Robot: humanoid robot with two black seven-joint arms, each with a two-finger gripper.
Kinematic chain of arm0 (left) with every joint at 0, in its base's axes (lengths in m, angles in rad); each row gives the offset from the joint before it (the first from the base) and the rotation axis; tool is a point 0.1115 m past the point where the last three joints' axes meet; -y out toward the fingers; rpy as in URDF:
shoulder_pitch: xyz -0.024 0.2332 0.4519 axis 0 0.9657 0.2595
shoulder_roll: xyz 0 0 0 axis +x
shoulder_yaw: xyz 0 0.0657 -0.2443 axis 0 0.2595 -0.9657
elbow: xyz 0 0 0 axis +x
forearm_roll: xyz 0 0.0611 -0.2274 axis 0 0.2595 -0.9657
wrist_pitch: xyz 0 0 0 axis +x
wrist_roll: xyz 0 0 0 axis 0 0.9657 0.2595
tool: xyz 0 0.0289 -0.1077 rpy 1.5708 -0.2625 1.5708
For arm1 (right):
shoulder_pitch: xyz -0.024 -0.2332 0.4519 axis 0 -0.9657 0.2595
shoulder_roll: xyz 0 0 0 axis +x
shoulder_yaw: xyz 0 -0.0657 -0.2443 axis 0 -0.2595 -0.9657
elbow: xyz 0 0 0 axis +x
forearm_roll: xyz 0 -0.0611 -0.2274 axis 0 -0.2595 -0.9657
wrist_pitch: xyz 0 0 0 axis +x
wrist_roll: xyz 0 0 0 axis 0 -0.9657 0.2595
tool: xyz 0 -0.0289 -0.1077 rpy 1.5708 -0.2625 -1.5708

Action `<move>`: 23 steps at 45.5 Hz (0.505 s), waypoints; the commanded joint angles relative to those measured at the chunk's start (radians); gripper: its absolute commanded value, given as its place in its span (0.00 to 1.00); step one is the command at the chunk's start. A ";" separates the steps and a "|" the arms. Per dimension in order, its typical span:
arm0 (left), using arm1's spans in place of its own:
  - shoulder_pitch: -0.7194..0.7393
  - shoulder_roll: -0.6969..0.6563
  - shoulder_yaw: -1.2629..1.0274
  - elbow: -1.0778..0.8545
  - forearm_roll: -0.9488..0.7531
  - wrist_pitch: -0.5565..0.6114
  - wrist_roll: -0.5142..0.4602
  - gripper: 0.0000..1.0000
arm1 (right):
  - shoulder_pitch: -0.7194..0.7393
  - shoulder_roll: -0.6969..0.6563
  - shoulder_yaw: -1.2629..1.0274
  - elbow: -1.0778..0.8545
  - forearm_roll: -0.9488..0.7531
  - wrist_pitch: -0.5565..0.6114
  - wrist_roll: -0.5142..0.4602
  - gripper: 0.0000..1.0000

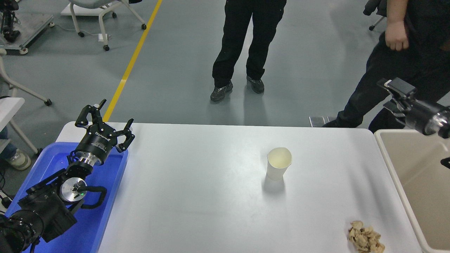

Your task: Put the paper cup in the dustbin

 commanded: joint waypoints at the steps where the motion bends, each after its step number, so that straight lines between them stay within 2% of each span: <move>1: 0.000 0.000 0.000 -0.001 0.000 0.000 0.000 1.00 | 0.156 0.092 -0.164 0.005 -0.341 0.001 0.000 1.00; 7: 0.000 0.000 0.000 -0.001 0.001 0.000 0.000 1.00 | 0.211 0.150 -0.256 0.034 -0.445 0.000 0.002 1.00; 23: 0.000 0.001 0.000 -0.001 0.000 0.000 0.000 1.00 | 0.340 0.245 -0.387 0.243 -0.526 0.000 0.000 1.00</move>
